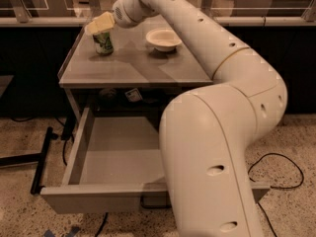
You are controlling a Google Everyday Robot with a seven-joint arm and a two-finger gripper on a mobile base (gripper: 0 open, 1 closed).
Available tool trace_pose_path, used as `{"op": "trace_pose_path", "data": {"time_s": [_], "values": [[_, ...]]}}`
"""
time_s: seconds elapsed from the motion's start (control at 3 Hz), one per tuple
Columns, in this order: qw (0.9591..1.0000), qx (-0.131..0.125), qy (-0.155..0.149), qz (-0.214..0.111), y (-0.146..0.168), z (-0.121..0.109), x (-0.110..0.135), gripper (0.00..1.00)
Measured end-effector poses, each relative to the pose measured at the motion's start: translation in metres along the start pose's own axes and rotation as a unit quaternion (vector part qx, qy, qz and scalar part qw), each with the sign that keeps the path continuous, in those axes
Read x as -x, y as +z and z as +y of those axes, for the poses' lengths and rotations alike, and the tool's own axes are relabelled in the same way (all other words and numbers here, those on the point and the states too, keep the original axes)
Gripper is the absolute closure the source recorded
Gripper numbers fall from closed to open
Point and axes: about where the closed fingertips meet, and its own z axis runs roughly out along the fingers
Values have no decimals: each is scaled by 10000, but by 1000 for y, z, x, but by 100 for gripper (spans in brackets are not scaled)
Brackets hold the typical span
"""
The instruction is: Place green can into top drawer
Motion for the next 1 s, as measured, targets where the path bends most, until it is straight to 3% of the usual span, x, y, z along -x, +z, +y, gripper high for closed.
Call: {"op": "trace_pose_path", "data": {"time_s": [0.33, 1.0], "values": [[9996, -160, 215, -57, 20, -6, 3, 0], [9984, -224, 479, -183, 40, 8, 20, 0]]}}
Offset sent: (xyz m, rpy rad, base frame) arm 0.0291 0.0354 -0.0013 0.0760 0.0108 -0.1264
